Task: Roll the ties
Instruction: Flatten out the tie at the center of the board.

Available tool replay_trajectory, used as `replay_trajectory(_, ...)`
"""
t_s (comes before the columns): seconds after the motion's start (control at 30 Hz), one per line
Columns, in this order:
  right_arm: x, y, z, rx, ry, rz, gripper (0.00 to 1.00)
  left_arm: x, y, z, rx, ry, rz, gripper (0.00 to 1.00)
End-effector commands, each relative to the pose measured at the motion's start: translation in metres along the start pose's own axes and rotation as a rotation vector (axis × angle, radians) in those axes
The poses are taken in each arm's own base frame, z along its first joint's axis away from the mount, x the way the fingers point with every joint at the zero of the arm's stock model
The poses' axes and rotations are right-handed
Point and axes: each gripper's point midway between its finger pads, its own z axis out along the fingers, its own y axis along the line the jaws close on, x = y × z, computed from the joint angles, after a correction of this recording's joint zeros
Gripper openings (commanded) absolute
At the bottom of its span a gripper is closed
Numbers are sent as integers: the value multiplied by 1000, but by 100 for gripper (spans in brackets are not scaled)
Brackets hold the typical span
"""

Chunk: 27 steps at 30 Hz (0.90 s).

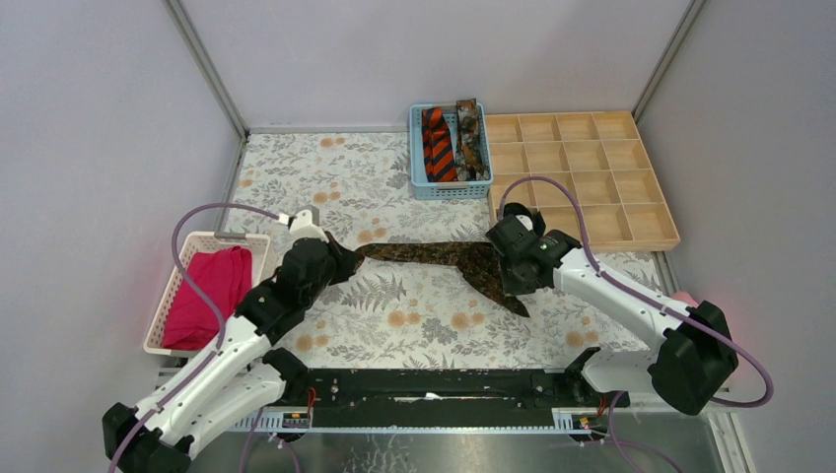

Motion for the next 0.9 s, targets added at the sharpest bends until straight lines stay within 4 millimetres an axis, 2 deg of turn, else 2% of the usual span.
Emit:
replay_trajectory(0.0, -5, -30, -32, 141, -22, 19, 0, -22, 2, -24, -35, -32, -32, 0)
replay_trajectory(0.13, -17, -54, -61, 261, -61, 29, 0, -37, -3, -43, -31, -55, -49, 0)
replay_trajectory(0.37, -17, -71, -77, 353, -34, 2, 0, -53, -15, -67, 11, -57, -65, 0)
replay_trajectory(0.5, -21, -83, -98, 381, -85, 23, 0, -69, -19, -87, 29, -98, -96, 0)
replay_trajectory(0.6, -20, -95, -113, 435, -80, 28, 0, -76, -13, -93, 0, -129, -100, 0)
replay_trajectory(0.73, -20, -92, -100, 471, -36, 17, 0, -67, -8, -81, -31, -103, -100, 0)
replay_trajectory(0.87, -25, -88, -80, 523, 15, -6, 0, -49, 0, -58, -74, -63, -92, 0)
